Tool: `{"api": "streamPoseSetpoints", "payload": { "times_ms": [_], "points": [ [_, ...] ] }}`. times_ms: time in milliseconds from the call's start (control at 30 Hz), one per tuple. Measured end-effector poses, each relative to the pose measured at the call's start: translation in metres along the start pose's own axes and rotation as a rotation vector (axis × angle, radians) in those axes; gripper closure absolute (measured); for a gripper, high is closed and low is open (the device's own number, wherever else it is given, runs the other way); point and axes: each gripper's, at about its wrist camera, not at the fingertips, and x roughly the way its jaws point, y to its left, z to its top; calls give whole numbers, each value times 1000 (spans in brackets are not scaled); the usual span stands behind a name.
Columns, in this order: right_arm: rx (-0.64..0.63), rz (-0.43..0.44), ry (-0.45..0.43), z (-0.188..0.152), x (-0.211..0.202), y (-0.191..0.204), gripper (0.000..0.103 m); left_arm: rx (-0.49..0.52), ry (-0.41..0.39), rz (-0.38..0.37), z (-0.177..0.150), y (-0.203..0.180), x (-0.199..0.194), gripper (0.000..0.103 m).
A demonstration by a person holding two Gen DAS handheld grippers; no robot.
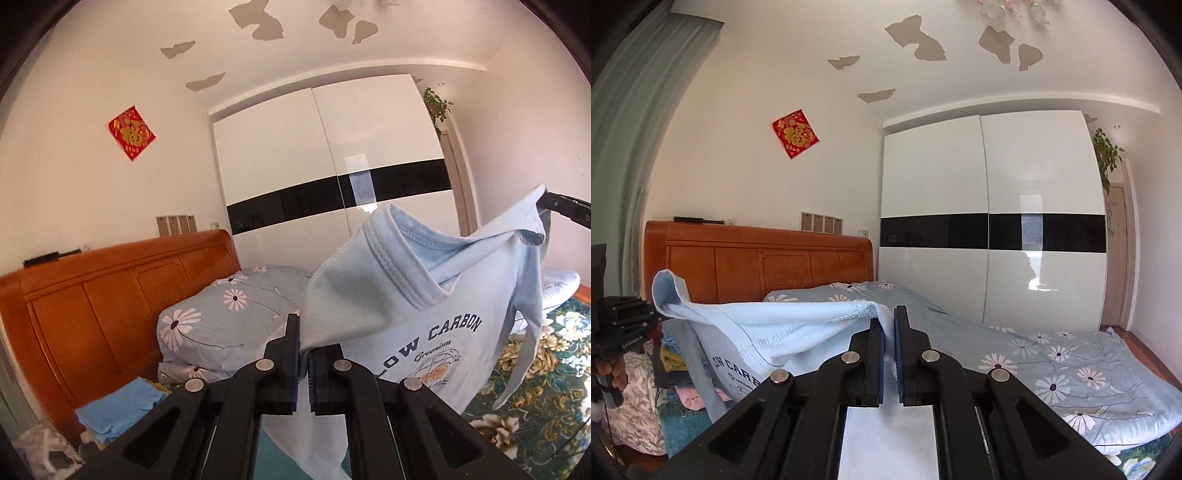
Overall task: Fold clothes
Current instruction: 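Grasp the shirt shoulder with the left gripper while the right gripper holds the other shoulder, then lay the shirt flat on the blanket and open both grippers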
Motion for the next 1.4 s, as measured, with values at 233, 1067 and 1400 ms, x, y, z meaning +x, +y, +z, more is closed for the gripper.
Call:
{"api": "streamPoseSetpoints", "payload": {
  "times_ms": [233,1067,1400],
  "points": [
    [-36,17,-16,21,-19,9,98,67,18,-8,35,10,-19,96],
    [278,-207,879,-313,330,-113,98,-120,809,-135,-242,-83,410,97],
    [311,-252,1025,-369,366,-125,98,-156,936,-142,-303,-94,466,96]
  ]
}}
